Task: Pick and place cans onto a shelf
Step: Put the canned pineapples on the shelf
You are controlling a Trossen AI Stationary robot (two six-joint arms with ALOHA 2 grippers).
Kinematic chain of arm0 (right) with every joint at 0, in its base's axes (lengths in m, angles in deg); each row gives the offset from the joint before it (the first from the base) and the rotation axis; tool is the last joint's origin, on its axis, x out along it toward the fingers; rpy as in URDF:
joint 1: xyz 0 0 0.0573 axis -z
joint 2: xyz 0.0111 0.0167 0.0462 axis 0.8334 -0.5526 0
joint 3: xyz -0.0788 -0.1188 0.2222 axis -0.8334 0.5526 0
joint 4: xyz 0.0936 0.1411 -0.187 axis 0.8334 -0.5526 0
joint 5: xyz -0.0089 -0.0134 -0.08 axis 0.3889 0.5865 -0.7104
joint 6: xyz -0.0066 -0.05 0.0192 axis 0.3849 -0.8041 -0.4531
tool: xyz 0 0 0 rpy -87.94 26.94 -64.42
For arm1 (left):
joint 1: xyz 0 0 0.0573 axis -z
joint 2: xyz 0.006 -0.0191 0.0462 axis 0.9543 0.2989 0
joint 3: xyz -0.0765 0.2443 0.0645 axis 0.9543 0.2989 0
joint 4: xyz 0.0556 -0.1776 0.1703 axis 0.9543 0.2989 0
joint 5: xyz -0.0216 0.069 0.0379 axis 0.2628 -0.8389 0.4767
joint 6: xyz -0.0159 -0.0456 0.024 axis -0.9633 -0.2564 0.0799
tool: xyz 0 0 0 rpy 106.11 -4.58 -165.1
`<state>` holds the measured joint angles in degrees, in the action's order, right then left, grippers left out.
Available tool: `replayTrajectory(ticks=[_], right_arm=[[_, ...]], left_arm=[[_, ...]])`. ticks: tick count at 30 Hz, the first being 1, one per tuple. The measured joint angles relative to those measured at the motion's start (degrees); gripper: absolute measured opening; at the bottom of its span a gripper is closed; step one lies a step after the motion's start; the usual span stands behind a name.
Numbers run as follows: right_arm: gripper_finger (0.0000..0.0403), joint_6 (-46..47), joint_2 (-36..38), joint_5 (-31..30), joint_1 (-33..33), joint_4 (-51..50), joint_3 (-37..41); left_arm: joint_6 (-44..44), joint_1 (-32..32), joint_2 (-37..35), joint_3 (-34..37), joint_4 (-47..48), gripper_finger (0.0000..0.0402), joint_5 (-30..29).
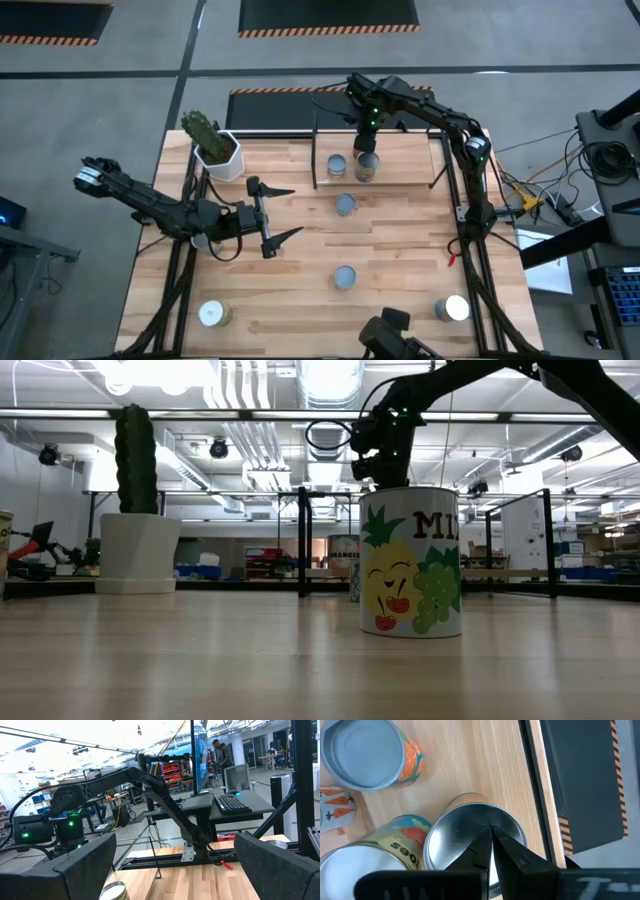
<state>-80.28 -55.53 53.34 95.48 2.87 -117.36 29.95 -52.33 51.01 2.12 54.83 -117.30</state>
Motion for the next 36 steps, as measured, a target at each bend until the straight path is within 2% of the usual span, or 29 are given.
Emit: replayTrajectory(ticks=[28, 36], right_arm=[[0.0009, 0.3, 0.2, 0.1, -0.6, -1.4, 0.0], [0.0009, 0.1, 2.3, -0.4, -0.7, -1.2, 0.3]], left_arm=[[0.0, 0.0, 0.0, 0.0, 0.0, 0.0386, 0.0], [0.0, 0.0, 0.0, 0.0, 0.0, 0.0386, 0.0]])
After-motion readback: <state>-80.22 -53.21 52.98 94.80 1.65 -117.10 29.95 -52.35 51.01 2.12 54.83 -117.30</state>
